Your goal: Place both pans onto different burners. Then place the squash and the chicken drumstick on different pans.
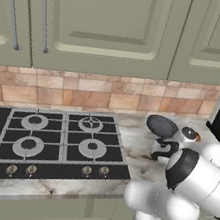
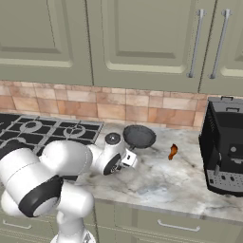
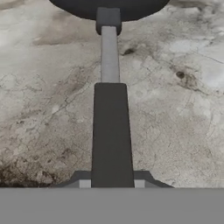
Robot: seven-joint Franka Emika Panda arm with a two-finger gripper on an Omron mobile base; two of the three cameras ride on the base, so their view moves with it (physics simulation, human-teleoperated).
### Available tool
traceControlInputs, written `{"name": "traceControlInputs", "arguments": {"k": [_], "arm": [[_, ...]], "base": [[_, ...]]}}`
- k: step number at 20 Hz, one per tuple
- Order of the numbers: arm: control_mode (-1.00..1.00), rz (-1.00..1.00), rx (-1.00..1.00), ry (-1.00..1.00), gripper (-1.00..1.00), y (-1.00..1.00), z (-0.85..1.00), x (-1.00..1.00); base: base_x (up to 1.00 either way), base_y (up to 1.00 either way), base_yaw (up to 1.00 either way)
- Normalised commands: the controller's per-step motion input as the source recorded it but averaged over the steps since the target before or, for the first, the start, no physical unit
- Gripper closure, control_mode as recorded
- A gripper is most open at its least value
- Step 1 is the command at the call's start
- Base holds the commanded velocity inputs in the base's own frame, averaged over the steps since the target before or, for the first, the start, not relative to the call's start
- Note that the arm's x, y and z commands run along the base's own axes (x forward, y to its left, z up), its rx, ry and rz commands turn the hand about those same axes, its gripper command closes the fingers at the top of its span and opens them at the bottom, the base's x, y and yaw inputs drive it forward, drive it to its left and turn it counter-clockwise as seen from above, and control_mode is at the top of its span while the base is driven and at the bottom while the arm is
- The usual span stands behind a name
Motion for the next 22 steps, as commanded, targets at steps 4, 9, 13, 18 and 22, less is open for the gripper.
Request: {"name": "traceControlInputs", "arguments": {"k": [4,9,13,18,22], "arm": [[-1.00,0.03,0.00,-0.22,1.00,0.00,0.37,0.00],[-1.00,0.05,-0.05,-0.27,1.00,0.03,0.22,-0.04],[-1.00,0.06,-0.06,-0.25,1.00,0.11,0.14,0.00],[-1.00,0.09,-0.07,-0.10,1.00,0.21,0.01,-0.01],[-1.00,0.15,-0.12,0.00,1.00,0.42,0.00,0.00]], "base": [[0.00,0.00,0.00],[0.00,0.00,0.00],[0.00,0.00,0.00],[0.00,0.00,0.00],[0.00,0.00,0.00]]}}
